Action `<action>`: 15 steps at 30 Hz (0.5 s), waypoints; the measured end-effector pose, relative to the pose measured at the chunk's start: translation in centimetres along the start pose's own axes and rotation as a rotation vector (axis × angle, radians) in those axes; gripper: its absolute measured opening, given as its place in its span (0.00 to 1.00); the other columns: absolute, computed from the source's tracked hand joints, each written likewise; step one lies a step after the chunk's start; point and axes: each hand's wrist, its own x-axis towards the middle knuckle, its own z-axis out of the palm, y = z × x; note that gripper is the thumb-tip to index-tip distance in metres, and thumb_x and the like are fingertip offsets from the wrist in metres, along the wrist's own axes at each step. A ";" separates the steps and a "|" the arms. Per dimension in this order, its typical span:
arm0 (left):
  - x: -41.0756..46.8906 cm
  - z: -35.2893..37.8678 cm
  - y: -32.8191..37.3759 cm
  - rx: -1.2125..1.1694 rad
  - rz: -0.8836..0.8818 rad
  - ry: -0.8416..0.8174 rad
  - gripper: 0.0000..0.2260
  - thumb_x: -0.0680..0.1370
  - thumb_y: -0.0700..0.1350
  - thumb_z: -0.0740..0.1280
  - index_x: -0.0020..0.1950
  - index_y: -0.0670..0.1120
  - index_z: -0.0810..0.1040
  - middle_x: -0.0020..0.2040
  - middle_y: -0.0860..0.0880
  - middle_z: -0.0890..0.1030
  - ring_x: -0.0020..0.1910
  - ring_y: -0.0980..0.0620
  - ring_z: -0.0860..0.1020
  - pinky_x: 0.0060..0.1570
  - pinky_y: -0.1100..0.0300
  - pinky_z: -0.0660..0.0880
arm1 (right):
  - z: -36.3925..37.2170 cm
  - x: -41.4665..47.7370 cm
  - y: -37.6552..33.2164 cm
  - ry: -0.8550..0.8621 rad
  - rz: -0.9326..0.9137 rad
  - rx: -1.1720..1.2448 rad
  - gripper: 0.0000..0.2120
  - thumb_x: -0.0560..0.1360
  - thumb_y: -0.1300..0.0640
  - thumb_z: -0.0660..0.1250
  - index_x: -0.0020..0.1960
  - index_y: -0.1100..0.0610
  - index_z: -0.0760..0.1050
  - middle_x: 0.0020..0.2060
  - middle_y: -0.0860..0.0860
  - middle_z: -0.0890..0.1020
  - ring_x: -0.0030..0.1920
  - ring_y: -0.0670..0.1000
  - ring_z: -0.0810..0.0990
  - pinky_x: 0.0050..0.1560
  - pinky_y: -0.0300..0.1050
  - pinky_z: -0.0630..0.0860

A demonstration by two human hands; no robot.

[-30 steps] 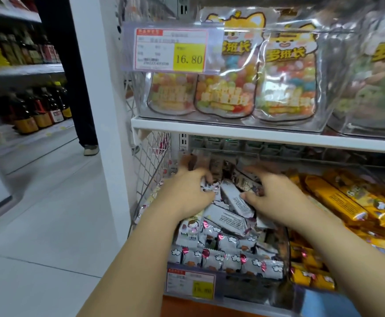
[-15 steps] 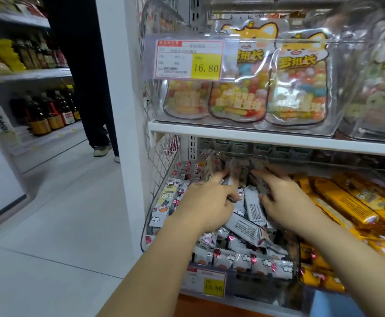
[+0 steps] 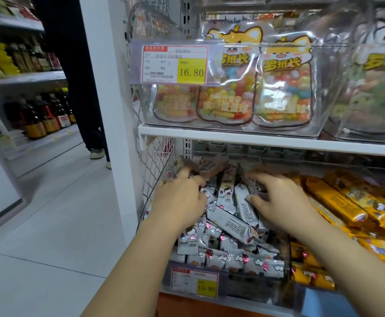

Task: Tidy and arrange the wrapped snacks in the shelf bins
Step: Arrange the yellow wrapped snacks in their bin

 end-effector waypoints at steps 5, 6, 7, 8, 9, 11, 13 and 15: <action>-0.4 -0.6 -0.4 -0.037 -0.004 0.019 0.18 0.80 0.51 0.56 0.71 0.56 0.65 0.70 0.48 0.65 0.67 0.44 0.67 0.70 0.43 0.60 | -0.7 0.3 -1.3 0.007 -0.092 -0.009 0.25 0.75 0.45 0.64 0.71 0.43 0.63 0.65 0.46 0.74 0.64 0.52 0.72 0.65 0.50 0.69; -0.2 -0.8 -0.6 -0.043 -0.010 0.031 0.18 0.80 0.51 0.56 0.71 0.55 0.65 0.69 0.47 0.66 0.67 0.44 0.66 0.69 0.43 0.61 | -0.9 0.6 -1.7 0.007 -0.107 0.021 0.24 0.75 0.46 0.64 0.70 0.43 0.65 0.61 0.46 0.77 0.61 0.51 0.75 0.61 0.48 0.72; 0.0 -0.9 -0.7 -0.049 -0.017 0.048 0.18 0.80 0.50 0.56 0.70 0.52 0.67 0.68 0.46 0.68 0.66 0.43 0.67 0.68 0.44 0.62 | -1.0 1.1 -2.0 -0.003 -0.118 0.053 0.22 0.76 0.46 0.64 0.69 0.42 0.66 0.57 0.46 0.78 0.55 0.50 0.77 0.55 0.44 0.73; 0.4 -1.1 -0.9 -0.069 -0.028 0.065 0.17 0.80 0.48 0.57 0.68 0.50 0.69 0.64 0.44 0.71 0.63 0.43 0.70 0.66 0.44 0.65 | -1.1 1.7 -2.4 -0.030 -0.130 0.082 0.21 0.76 0.47 0.64 0.68 0.41 0.67 0.53 0.45 0.78 0.50 0.48 0.77 0.50 0.41 0.73; 0.9 -1.2 -1.0 -0.109 -0.041 0.084 0.15 0.79 0.46 0.57 0.66 0.48 0.71 0.59 0.43 0.74 0.58 0.42 0.73 0.62 0.46 0.69 | -1.1 2.5 -2.7 -0.057 -0.147 0.115 0.19 0.76 0.47 0.63 0.67 0.41 0.68 0.52 0.46 0.78 0.48 0.48 0.76 0.48 0.40 0.72; 2.3 -1.2 -1.2 -0.195 -0.065 0.124 0.11 0.78 0.41 0.58 0.57 0.44 0.75 0.50 0.43 0.76 0.48 0.42 0.77 0.50 0.50 0.74 | -0.6 4.4 -3.1 -0.114 -0.172 0.166 0.17 0.77 0.50 0.63 0.66 0.44 0.70 0.57 0.48 0.78 0.52 0.50 0.77 0.51 0.41 0.73; 3.8 -1.2 -1.4 -0.256 -0.085 0.168 0.08 0.76 0.39 0.59 0.52 0.43 0.75 0.50 0.42 0.78 0.45 0.43 0.77 0.44 0.54 0.74 | -0.2 6.0 -3.4 -0.169 -0.176 0.160 0.18 0.78 0.50 0.62 0.68 0.46 0.68 0.62 0.49 0.77 0.58 0.52 0.76 0.56 0.42 0.72; 5.0 -1.0 -1.4 -0.329 -0.103 0.177 0.11 0.77 0.39 0.60 0.57 0.45 0.76 0.56 0.43 0.78 0.47 0.44 0.78 0.43 0.57 0.75 | 0.2 7.1 -3.4 -0.194 -0.178 0.143 0.20 0.77 0.48 0.63 0.69 0.44 0.67 0.65 0.48 0.75 0.61 0.52 0.75 0.59 0.44 0.72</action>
